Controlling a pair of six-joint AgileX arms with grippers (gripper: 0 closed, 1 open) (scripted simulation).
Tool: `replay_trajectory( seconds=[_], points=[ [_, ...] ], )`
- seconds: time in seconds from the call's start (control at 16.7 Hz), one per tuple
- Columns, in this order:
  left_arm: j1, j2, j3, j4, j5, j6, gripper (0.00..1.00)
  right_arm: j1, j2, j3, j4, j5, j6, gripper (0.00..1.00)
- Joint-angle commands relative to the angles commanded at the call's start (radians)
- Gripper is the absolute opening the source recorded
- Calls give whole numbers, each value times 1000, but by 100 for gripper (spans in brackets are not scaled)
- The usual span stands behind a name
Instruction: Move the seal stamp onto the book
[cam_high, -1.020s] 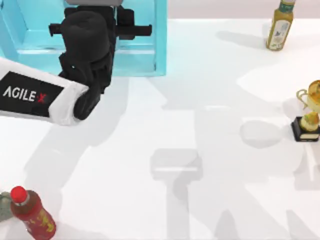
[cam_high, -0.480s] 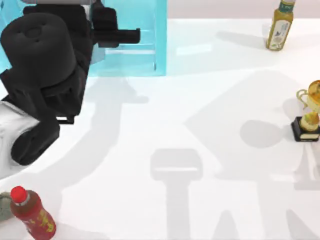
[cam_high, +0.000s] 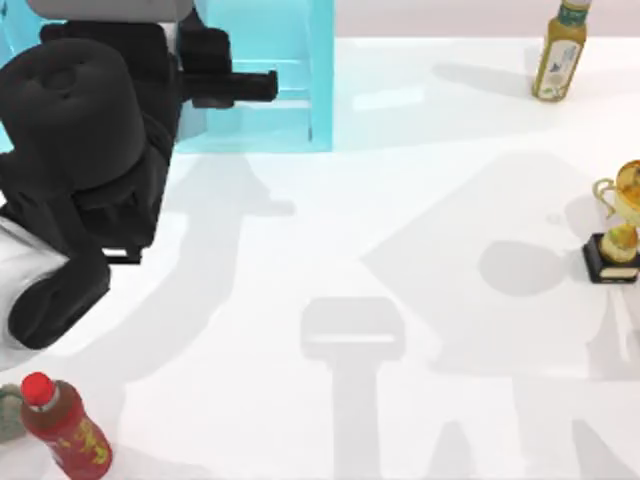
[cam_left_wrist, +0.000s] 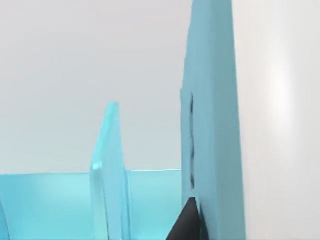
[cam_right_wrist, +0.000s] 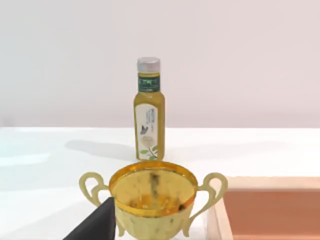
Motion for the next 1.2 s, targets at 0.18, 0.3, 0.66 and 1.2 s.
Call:
replay_trajectory(
  seconds=[0.18, 0.3, 0.66, 1.2],
  points=[
    [-14, -1, 17, 0, 4, 52, 0, 0, 0, 0, 0, 0, 0, 100],
    [-34, 3, 41, -4, 5, 137, 0, 0, 0, 0, 0, 0, 0, 100],
    [-114, 69, 126, -70, -19, 600, 0, 0, 0, 0, 0, 0, 0, 100],
    [-254, 317, 227, -317, -147, 1648, 0, 0, 0, 0, 0, 0, 0, 100]
  ],
)
